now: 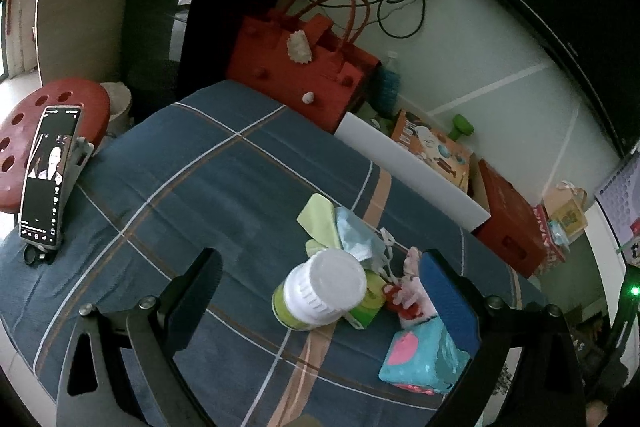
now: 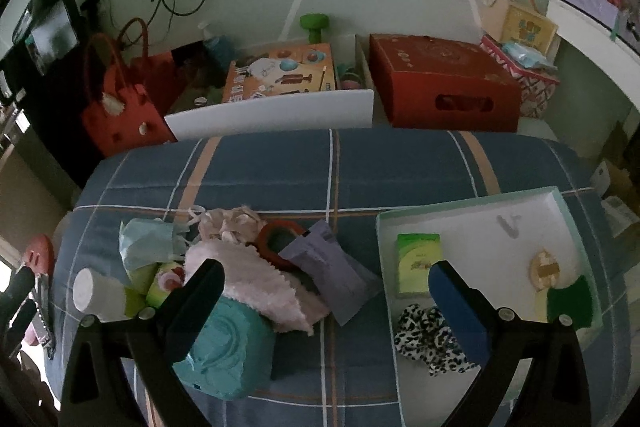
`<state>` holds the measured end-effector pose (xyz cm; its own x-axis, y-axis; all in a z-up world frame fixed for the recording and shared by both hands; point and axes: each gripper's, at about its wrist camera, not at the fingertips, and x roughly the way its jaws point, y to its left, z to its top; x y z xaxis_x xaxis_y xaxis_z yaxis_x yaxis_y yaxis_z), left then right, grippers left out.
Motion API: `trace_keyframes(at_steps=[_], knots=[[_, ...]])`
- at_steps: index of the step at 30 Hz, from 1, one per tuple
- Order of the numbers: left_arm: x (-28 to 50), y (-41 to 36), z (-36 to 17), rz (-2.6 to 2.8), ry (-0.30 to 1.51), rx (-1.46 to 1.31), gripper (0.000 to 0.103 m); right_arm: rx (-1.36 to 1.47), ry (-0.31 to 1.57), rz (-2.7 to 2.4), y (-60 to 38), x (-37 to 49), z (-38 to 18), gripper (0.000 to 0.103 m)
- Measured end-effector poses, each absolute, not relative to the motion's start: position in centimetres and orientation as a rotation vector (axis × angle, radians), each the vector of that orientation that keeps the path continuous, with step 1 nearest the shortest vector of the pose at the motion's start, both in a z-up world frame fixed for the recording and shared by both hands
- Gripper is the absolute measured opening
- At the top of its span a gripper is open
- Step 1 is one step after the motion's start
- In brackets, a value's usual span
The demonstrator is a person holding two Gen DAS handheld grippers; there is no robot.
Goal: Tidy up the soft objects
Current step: 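Move both tools toward the pile of soft items beside the tray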
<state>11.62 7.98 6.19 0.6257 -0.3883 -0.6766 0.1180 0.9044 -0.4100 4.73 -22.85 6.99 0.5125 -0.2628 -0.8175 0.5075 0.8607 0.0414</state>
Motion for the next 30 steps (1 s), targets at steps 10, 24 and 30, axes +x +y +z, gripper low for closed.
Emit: trace_keyframes(at_steps=[10, 24, 30], knots=[[13.7, 9.0, 6.9, -0.275, 0.830, -0.370, 0.099, 0.351, 0.914, -0.440, -24.2, 5.7, 8.2, 0.103], [18.2, 5.4, 5.7, -0.280, 0.878, -0.288, 0.099, 0.406, 0.916, -0.377, -22.4, 8.0, 5.7, 0.103], [18.4, 3.4, 5.7, -0.309, 0.880, -0.238, 0.099, 0.460, 0.924, -0.357, -22.8, 7.4, 4.4, 0.103]])
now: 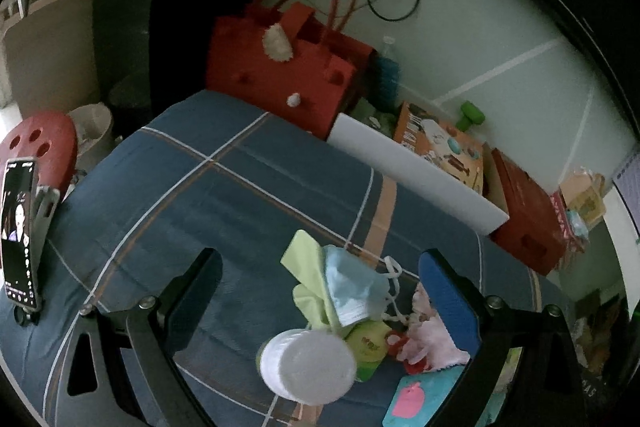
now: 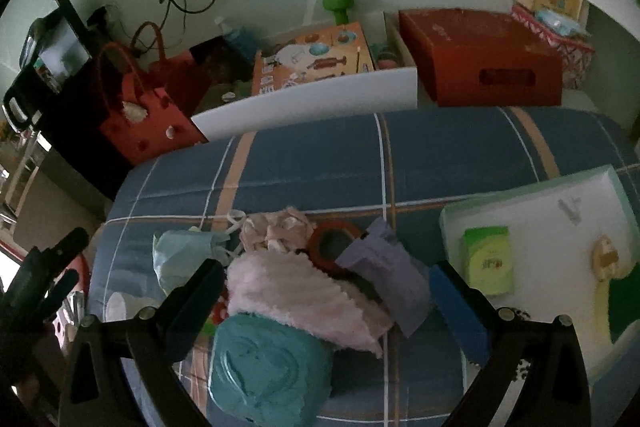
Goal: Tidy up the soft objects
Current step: 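Move both tools toward the pile of soft items beside the tray, then grasp the blue face mask with the left tool while the right tool grasps the pink fluffy cloth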
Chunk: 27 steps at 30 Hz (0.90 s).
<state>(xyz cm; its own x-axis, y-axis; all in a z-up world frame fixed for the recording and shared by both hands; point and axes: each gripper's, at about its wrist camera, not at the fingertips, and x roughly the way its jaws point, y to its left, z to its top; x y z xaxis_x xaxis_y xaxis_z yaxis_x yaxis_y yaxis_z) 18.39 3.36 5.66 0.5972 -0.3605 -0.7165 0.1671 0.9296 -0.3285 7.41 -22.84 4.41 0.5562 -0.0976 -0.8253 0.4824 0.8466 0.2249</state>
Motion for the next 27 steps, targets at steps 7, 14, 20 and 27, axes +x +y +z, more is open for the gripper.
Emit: trace_keyframes(at_steps=[7, 14, 20, 27], knots=[[18.1, 1.1, 5.4, -0.328, 0.901, -0.165, 0.099, 0.410, 0.971, -0.364, -22.8, 7.0, 4.1, 0.103], [18.5, -0.5, 6.5, -0.412, 0.922, -0.140, 0.099, 0.428, 0.975, -0.338, -23.7, 6.6, 3.8, 0.103], [20.5, -2.3, 6.8, -0.510, 1.017, 0.021, 0.099, 0.471, 0.997, -0.269, -23.9, 7.2, 2.9, 0.103], [24.0, -3.6, 3.8, -0.532, 1.254, 0.110, 0.099, 0.517, 1.065, -0.171, -23.5, 9.3, 1.5, 0.103]])
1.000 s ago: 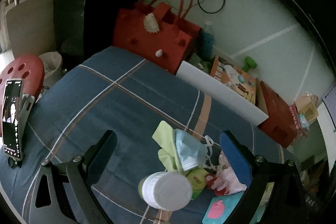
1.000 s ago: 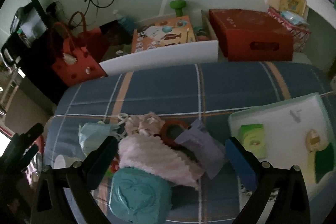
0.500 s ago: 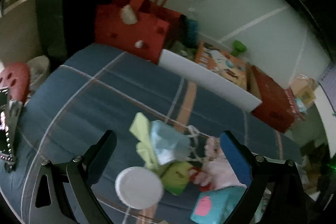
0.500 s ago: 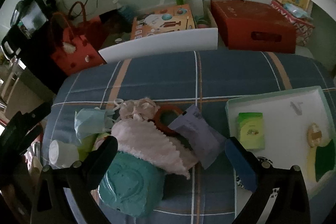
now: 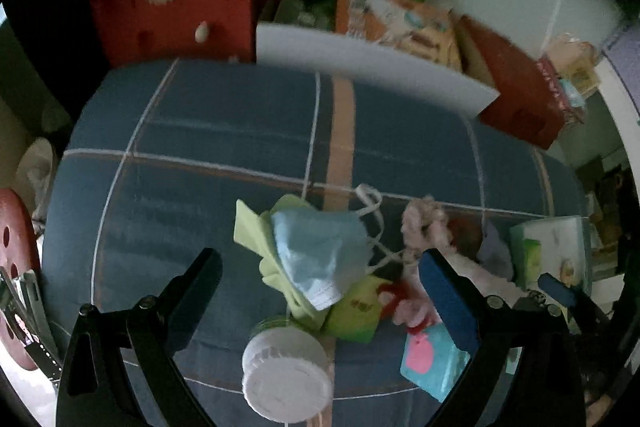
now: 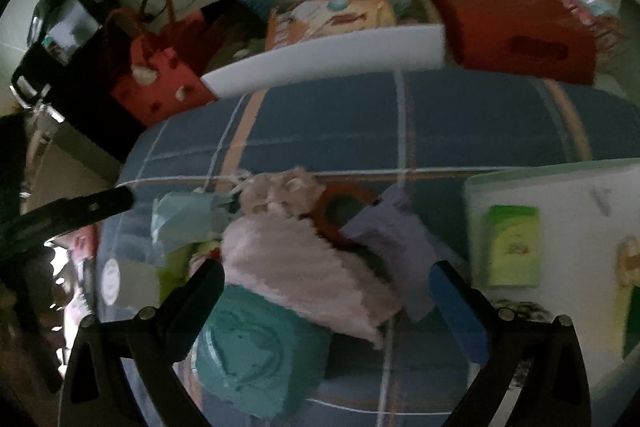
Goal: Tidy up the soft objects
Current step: 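Grasp the blue face mask with the left tool while the right tool grasps the pink fluffy cloth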
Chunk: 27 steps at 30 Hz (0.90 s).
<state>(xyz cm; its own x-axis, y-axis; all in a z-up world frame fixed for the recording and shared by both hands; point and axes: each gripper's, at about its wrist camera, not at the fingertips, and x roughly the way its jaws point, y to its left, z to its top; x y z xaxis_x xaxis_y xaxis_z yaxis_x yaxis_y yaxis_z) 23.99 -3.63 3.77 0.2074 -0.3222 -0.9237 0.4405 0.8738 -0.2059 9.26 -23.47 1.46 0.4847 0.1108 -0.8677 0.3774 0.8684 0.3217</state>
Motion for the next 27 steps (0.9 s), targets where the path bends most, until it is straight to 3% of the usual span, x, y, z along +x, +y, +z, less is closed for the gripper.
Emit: trace_keyframes(at_steps=[6, 12, 14, 16, 27], knots=[[26.1, -4.0, 1.7, -0.475, 1.391, 0.108, 0.098, 0.481, 1.152, -0.115, -23.3, 11.6, 1.1, 0.102], [27.4, -5.0, 0.9, -0.446, 1.441, 0.119, 0.093, 0.490, 1.234, -0.030, -22.8, 13.0, 0.5, 0.094], [27.4, -5.4, 0.8, -0.446, 1.449, 0.132, 0.087, 0.490, 1.263, -0.011, -22.6, 13.4, 0.0, 0.089], [27.6, -5.7, 0.6, -0.443, 1.467, 0.136, 0.073, 0.494, 1.293, 0.001, -22.4, 13.7, -0.6, 0.086], [27.7, -7.6, -1.1, -0.451, 1.514, 0.189, 0.058, 0.481, 1.327, 0.007, -22.2, 14.5, -1.5, 0.068]])
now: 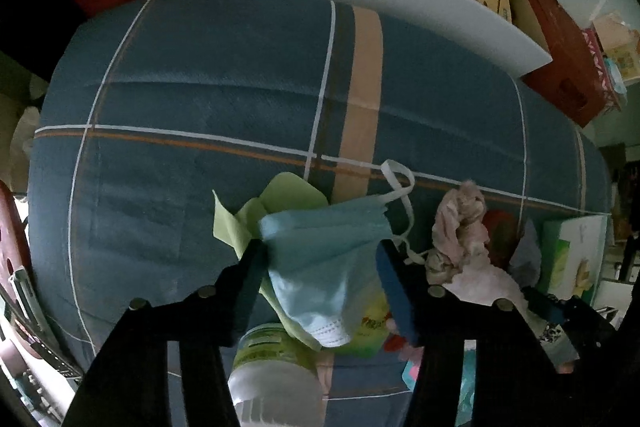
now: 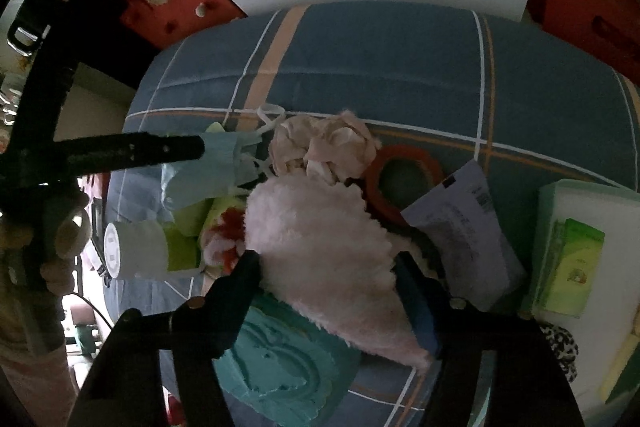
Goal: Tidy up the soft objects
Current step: 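Grasp the blue face mask with the left tool while the right tool grasps the pink fluffy cloth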
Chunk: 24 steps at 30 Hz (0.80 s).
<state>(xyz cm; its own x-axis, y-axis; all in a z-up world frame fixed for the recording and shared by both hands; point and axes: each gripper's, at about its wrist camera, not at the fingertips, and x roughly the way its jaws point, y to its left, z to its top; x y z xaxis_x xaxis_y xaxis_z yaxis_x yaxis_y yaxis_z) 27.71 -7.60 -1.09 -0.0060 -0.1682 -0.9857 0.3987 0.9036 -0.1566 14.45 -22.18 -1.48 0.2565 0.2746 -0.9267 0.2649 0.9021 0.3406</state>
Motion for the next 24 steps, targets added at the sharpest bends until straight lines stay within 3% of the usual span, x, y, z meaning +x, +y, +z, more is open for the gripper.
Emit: trace_keyframes(at_steps=[2, 6, 9, 12, 14, 18, 24], knots=[[27.8, -7.6, -1.3, -0.444, 1.514, 0.194, 0.058, 0.481, 1.325, 0.012, -22.2, 14.6, -1.6, 0.060], [28.2, -7.5, -2.0, -0.419, 1.527, 0.207, 0.058, 0.503, 1.317, 0.027, -22.5, 14.5, -1.6, 0.053], [28.4, -7.0, -2.4, -0.415, 1.541, 0.181, 0.057, 0.507, 1.306, 0.028, -22.6, 14.4, -1.5, 0.040], [28.4, -6.9, -2.5, -0.426, 1.543, 0.161, 0.041, 0.520, 1.297, 0.015, -22.9, 14.1, -1.4, 0.032], [28.2, -6.8, -2.6, -0.436, 1.549, 0.141, 0.036, 0.544, 1.282, 0.009, -23.3, 13.8, -1.3, 0.021], [27.9, -6.5, -2.4, -0.444, 1.536, 0.111, 0.019, 0.598, 1.220, -0.008, -24.1, 12.7, -0.6, 0.018], [26.6, -5.4, -1.3, -0.457, 1.458, 0.025, 0.013, 0.691, 1.053, -0.036, -24.7, 9.7, 1.5, 0.017]])
